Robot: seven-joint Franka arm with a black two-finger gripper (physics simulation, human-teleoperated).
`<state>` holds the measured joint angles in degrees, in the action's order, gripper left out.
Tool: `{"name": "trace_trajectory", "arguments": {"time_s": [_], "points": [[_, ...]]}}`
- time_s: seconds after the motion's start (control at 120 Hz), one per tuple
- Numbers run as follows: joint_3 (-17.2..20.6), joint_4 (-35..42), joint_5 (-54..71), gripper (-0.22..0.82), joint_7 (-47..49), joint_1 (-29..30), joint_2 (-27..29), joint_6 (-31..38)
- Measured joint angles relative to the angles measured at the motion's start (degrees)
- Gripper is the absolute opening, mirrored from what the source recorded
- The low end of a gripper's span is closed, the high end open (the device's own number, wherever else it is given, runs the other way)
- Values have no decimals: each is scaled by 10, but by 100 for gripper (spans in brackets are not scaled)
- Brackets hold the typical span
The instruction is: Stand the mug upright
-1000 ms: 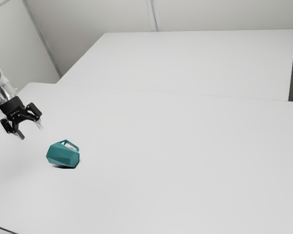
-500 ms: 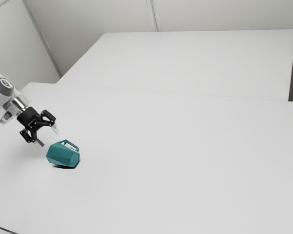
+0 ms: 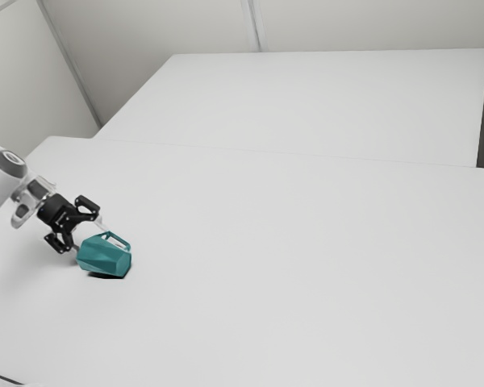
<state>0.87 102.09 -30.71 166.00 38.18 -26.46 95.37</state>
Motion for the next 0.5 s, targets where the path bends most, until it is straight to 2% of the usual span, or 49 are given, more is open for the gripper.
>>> {"name": "trace_trajectory", "arguments": {"time_s": [0.1,0.308,0.5], "points": [[8,-2,-3,57,0,1,2,7],[15,0,-9,47,0,11,4,11],[34,0,-14,43,0,17,10,5]]}}
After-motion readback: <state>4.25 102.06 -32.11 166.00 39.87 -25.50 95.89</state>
